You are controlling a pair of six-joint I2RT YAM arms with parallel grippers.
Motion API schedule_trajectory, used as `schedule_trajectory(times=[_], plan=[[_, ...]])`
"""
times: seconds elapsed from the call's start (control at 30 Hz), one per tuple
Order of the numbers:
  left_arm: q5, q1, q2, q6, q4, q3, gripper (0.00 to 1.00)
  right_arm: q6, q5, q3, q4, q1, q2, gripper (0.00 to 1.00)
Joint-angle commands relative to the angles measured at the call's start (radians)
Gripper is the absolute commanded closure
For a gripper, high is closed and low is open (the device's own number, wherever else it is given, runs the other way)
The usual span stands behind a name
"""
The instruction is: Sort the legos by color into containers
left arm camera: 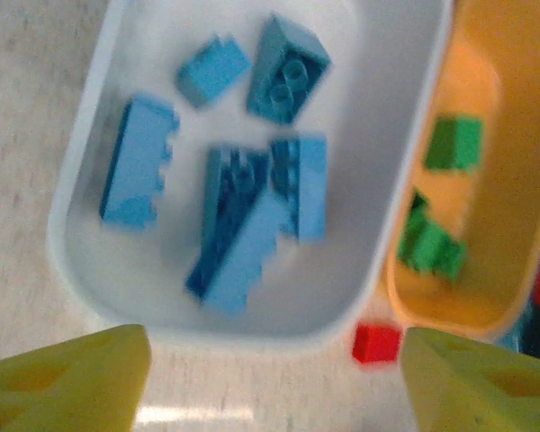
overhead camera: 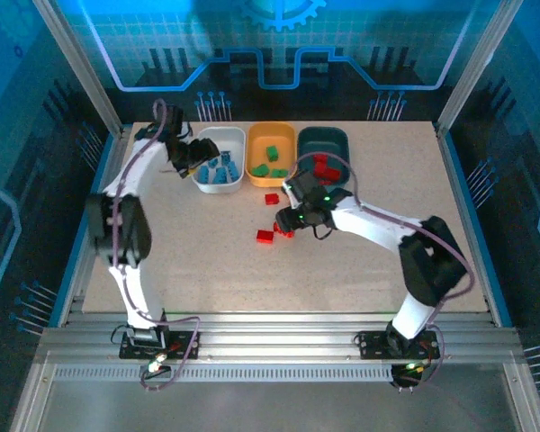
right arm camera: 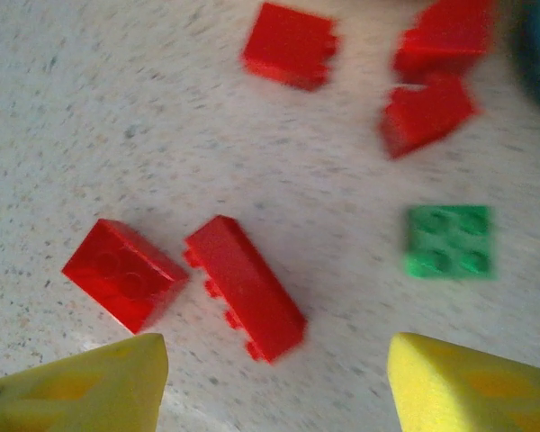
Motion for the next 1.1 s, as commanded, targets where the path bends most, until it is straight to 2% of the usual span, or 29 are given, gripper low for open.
schedule_trajectory(times=[0.0, 0.17, 0.23, 0.37, 0.47, 0.6, 0.73, 0.83, 0.93, 1.07], plan=[[0.107, 0.002, -0.27, -0.109, 0.229, -0.284, 0.16, -0.066, 0.018, 0.042, -0.053, 0.034, 0.089, 0.32], [0.188, -0.001, -0.589, -0.264, 0.462, -0.772, 0.09, -0.074, 0.044, 0.096, -0.072, 0.044, 0.178, 0.33], [0.169, -0.002, -0.683, -0.261, 0.433, -0.861, 0.06, -0.081, 0.047, 0.107, -0.082, 0.046, 0.205, 0.35], [0.139, -0.002, -0.795, -0.23, 0.368, -0.923, 0.04, -0.074, 0.043, 0.095, -0.077, 0.046, 0.218, 0.51], [0.147, -0.002, -0.791, -0.233, 0.366, -0.917, 0.04, -0.054, 0.071, 0.068, -0.065, 0.054, 0.188, 0.67], [0.166, -0.01, -0.736, -0.254, 0.409, -0.9, 0.04, -0.042, 0.096, 0.027, -0.059, 0.057, 0.118, 0.78], [0.147, -0.061, -0.678, -0.273, 0.444, -0.886, 0.05, -0.032, 0.128, 0.018, -0.068, 0.038, 0.026, 0.79], [0.097, -0.155, -0.614, -0.272, 0.457, -0.87, 0.05, 0.001, 0.14, 0.062, -0.067, -0.038, -0.01, 0.78], [0.064, -0.255, -0.533, -0.278, 0.471, -0.847, 0.05, 0.045, 0.135, 0.155, -0.07, -0.145, 0.03, 0.77], [0.066, -0.338, -0.447, -0.302, 0.491, -0.828, 0.06, 0.072, 0.091, 0.327, -0.104, -0.271, 0.181, 0.76]])
